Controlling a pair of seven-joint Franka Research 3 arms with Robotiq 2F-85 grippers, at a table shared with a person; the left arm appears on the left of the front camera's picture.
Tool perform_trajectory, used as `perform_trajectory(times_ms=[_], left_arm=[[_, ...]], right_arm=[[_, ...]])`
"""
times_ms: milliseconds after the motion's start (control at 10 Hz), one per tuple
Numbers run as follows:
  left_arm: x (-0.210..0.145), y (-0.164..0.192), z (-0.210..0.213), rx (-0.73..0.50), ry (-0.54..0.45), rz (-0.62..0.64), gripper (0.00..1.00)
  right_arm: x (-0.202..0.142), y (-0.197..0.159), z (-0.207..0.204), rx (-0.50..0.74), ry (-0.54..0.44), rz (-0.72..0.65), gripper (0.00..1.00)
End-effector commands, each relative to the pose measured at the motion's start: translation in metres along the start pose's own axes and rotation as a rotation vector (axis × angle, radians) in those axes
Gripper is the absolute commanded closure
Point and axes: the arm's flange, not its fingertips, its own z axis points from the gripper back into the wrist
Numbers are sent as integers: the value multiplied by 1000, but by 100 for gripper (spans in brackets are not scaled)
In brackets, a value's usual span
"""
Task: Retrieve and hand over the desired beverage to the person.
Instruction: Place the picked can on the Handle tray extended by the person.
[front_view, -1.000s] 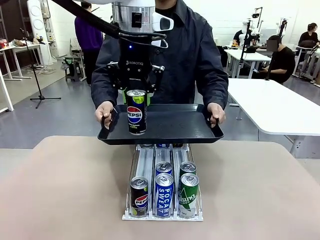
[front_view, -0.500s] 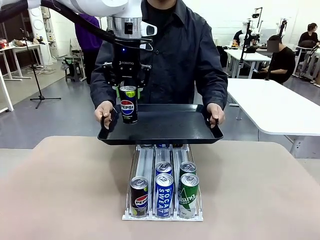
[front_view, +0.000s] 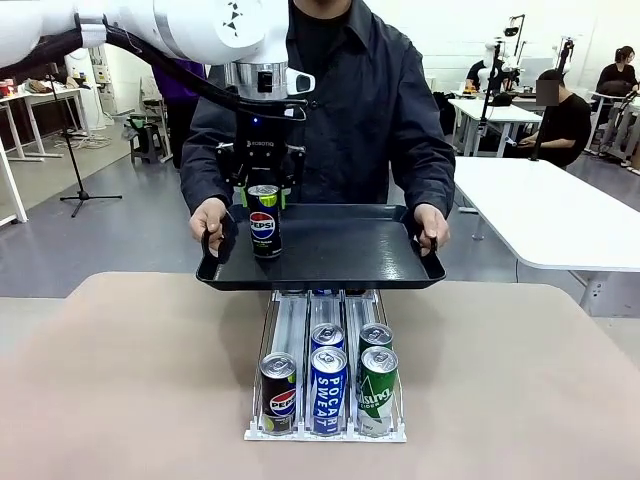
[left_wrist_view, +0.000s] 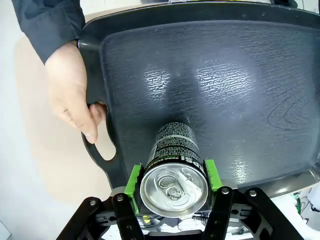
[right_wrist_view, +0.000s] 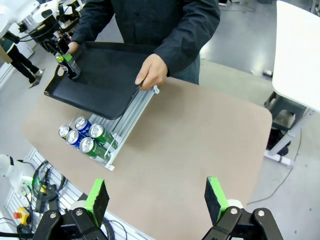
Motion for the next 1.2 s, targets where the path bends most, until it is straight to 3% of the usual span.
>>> perform_trajectory(times_ms=[0, 100, 800, 1000, 1100], left_arm=[[-4, 0, -3, 6, -40, 0, 41], [-4, 1, -4, 4, -48, -1, 0], [-11, 4, 5, -7, -53, -63, 0], [-66, 23, 52, -115, -181, -295, 0], [-93, 44, 71, -100, -214, -323, 0]], right_arm=[[0, -1, 0, 23, -3, 10, 0], [0, -1, 0, 23, -3, 10, 0], [0, -1, 0, 23, -3, 10, 0], [0, -1, 0, 23, -3, 10, 0], [0, -1, 0, 23, -3, 10, 0]])
